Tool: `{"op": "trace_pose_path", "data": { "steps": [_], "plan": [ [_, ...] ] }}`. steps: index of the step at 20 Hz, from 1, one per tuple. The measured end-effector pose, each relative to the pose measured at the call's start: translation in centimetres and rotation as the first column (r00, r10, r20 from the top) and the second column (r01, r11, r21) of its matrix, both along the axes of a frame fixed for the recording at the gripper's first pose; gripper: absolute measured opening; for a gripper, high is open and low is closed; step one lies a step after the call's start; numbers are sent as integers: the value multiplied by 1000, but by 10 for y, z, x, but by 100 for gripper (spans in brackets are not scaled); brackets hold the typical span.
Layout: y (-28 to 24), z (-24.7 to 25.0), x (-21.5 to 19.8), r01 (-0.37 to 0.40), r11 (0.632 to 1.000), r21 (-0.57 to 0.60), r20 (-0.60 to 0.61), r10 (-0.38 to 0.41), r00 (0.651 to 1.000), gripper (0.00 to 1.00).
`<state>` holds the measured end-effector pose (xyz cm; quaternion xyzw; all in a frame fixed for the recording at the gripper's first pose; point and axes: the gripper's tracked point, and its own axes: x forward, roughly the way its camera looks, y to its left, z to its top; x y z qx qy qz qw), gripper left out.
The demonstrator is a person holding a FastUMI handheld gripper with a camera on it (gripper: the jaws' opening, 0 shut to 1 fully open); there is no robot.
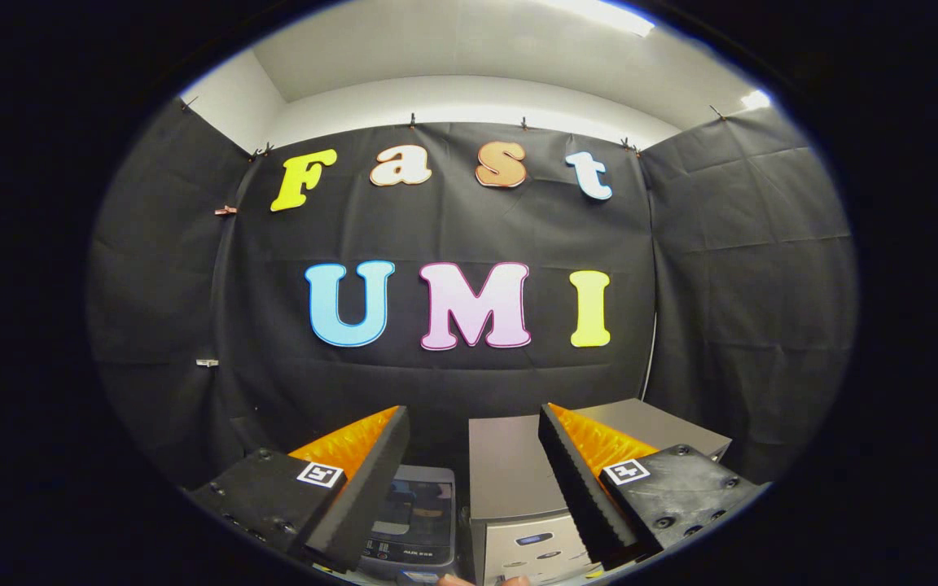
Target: Put the clothes into the washing machine and then close the washing machine lid.
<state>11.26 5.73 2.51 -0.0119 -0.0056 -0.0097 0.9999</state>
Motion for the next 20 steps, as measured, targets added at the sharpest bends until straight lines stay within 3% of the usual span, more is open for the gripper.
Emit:
{"op": "trace_pose_path", "data": {
  "steps": [20],
  "plan": [
    [7,-2,-2,-16,1000,-16,-7,16,1000,100]
  ]
}}
